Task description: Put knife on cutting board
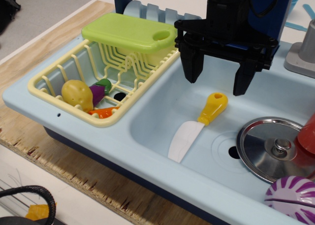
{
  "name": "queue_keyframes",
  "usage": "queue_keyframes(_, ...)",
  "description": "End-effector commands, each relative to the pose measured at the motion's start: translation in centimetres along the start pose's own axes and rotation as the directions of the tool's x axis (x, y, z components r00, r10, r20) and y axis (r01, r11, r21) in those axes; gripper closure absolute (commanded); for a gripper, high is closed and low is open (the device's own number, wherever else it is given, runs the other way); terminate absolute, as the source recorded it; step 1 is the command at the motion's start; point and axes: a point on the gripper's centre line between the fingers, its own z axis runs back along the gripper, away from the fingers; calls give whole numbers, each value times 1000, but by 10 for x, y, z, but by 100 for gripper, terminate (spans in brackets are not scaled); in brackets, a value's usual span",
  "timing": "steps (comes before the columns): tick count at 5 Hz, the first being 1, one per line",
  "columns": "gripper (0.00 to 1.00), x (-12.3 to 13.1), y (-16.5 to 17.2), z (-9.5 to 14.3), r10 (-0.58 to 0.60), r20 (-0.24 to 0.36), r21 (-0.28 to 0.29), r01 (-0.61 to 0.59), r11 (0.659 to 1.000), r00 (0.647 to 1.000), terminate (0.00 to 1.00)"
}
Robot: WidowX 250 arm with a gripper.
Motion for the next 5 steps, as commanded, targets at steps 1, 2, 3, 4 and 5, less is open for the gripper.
queue_keyframes(1,0,0,0,0,0,0,0,0,1000,1000,0)
queue_keyframes(2,0,0,0,-17,25,15,23,-25,999,1000,0)
queue_keyframes(3,0,4,-2,-30,56,19,58,-57,997,998,0)
queue_keyframes(4,0,10,-6,-40,59,24,75,-61,995,998,0)
queue_keyframes(5,0,13,-8,-50,48,-2,79,-48,996,999,0)
